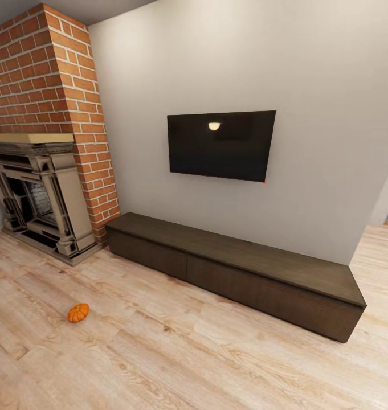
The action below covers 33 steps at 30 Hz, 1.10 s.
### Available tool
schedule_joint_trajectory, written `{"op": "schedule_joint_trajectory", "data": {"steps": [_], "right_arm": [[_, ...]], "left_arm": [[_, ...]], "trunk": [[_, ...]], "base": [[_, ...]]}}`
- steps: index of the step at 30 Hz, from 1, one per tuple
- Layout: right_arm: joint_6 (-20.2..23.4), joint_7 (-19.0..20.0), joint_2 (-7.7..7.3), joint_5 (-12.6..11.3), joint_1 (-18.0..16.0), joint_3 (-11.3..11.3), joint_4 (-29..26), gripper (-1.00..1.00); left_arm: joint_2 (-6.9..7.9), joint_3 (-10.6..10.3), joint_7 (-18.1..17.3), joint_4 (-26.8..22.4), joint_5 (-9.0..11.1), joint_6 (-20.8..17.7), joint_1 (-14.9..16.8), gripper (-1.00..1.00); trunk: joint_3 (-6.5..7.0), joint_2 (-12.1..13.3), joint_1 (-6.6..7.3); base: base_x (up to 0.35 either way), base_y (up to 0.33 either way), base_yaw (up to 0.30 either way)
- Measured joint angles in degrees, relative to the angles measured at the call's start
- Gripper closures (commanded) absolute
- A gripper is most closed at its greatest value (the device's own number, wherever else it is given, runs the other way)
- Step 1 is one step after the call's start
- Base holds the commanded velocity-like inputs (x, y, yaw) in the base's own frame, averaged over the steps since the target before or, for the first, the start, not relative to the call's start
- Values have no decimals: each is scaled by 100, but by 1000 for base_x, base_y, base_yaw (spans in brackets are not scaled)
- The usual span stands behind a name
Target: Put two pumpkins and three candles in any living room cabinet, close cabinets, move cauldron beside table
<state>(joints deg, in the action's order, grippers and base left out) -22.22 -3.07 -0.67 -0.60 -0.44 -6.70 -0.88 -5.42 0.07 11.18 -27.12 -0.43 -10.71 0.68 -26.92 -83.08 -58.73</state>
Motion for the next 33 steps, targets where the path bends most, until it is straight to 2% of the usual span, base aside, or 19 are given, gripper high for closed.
{"op": "schedule_joint_trajectory", "data": {"steps": [4, 9, 11, 15, 16, 19, 27, 33], "right_arm": [[-443, 3, 111, -12, 0, -73, -18, -100], [-502, -12, 171, -77, -94, -122, -221, -100], [-265, -43, 170, -247, -294, -162, -525, -100], [932, -104, 179, -791, -879, -225, -962, -100], [1167, -122, 180, -857, -987, -231, -1072, -100], [1503, -194, 181, -943, -1130, -244, -1295, -100], [1567, -252, 172, -978, -1193, -246, -1412, -100], [1578, -270, 172, -984, -1195, -251, -1411, -100]], "left_arm": [[7, 2, 21, -251, 1, -104, 38, -100], [6, 1, 19, -648, -2, -132, 62, -100], [11, 1, 17, -851, -2, -165, 93, -100], [14, 1, 23, -1021, -2, -180, 185, -100], [14, -1, 25, -1047, -2, -173, 196, -100], [26, -3, 19, -1251, -2, -200, 214, -100], [37, 2, 4, -1491, -7, -222, 221, -100], [48, 2, -19, -1502, -2, -230, 222, -100]], "trunk": [[0, 0, 0], [0, 0, 0], [1, 0, 0], [1, 0, 0], [1, 0, 0], [0, 0, 0], [0, 0, 0], [0, 0, 0]], "base": [[0, 0, 0], [0, 0, 0], [0, 0, 0], [0, 0, 0], [0, 0, 0], [0, 0, 0], [0, 0, -19], [0, 0, -212]]}}
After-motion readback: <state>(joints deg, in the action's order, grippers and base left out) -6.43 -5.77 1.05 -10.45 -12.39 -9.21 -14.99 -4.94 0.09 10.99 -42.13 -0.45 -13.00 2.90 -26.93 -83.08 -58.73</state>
